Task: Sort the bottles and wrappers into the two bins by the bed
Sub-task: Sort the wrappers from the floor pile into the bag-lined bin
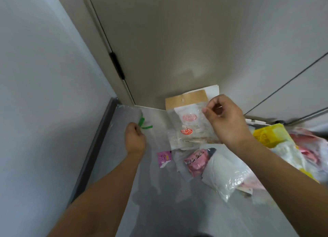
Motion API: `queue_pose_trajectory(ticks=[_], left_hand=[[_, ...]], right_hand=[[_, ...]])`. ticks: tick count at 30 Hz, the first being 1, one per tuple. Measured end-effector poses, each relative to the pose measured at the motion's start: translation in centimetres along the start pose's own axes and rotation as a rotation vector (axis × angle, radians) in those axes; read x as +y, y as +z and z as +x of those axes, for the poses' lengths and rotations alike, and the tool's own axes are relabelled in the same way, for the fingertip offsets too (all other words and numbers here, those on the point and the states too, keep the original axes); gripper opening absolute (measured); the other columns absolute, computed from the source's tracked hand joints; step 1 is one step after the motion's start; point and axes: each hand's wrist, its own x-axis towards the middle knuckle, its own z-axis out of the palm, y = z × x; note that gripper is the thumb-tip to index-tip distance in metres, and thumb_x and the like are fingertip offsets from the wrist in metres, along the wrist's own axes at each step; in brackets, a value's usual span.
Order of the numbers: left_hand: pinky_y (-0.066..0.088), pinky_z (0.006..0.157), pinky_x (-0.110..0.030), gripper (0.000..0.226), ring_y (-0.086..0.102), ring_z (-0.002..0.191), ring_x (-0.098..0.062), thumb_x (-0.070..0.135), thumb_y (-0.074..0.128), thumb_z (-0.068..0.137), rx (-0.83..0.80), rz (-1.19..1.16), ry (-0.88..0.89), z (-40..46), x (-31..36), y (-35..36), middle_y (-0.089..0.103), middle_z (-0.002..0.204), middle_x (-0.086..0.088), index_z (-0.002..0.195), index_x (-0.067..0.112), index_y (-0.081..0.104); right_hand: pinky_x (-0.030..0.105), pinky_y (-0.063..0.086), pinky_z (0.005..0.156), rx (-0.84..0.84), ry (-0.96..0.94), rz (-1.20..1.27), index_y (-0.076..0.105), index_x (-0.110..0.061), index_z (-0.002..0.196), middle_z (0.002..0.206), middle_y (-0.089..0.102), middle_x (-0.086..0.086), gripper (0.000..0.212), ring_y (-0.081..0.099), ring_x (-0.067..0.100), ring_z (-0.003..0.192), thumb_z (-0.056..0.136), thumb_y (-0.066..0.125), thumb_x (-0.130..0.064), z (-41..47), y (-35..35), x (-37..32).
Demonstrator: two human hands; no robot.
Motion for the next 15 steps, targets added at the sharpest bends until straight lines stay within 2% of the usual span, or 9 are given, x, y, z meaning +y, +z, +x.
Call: queue_pose_trajectory(ticks=[3,7,11,13,15], left_hand=[[0.033,0.063,-0.024,0.012,0.048,0.067,-0.018,0.001,0.049,0.094,0.018,-0.172,-0.012,-2.8,4.1,0.0,0.052,0.077,-0.005,0.087,0.009,0.052],[0.036,0.061,-0.014,0.018,0.048,0.066,-0.006,0.002,0.053,0.094,-0.052,-0.402,0.020,-7.0,10.0,-0.3,0.052,0.074,0.006,0.085,0.017,0.052],[0.042,0.066,-0.016,0.026,0.051,0.066,-0.002,0.006,0.055,0.094,-0.283,-0.543,0.167,-12.6,17.5,-0.3,0.056,0.077,0.006,0.082,0.029,0.054],[0.046,0.069,-0.022,0.025,0.054,0.070,-0.008,0.006,0.056,0.093,-0.409,-0.599,0.252,-15.5,21.4,-0.1,0.059,0.080,0.002,0.084,0.028,0.056],[0.047,0.071,-0.029,0.023,0.055,0.071,-0.014,0.006,0.057,0.093,-0.528,-0.604,0.329,-19.0,25.5,0.3,0.060,0.077,-0.001,0.083,0.027,0.057]], right_hand=[[0.025,0.045,0.069,0.059,0.023,-0.070,0.056,-0.015,0.080,0.085,0.062,0.002,0.012,0.058,0.018,0.078,0.087,0.064,-0.012,-2.1,-4.0,0.4],[0.017,0.041,0.063,0.131,0.058,-0.166,0.057,-0.016,0.079,0.083,0.062,-0.003,0.011,0.057,0.011,0.075,0.088,0.063,-0.015,-5.4,-9.5,1.1],[0.007,0.038,0.056,0.258,0.103,-0.210,0.057,-0.015,0.080,0.077,0.059,-0.006,0.010,0.053,0.007,0.068,0.088,0.062,-0.015,-9.3,-15.4,2.2],[0.009,0.037,0.056,0.338,0.119,-0.237,0.057,-0.015,0.083,0.081,0.058,-0.004,0.008,0.052,0.004,0.069,0.090,0.061,-0.016,-11.5,-18.4,2.8],[0.014,0.033,0.061,0.439,0.122,-0.268,0.056,-0.014,0.085,0.093,0.054,-0.001,0.006,0.050,0.003,0.072,0.091,0.059,-0.014,-14.1,-21.8,3.6]])
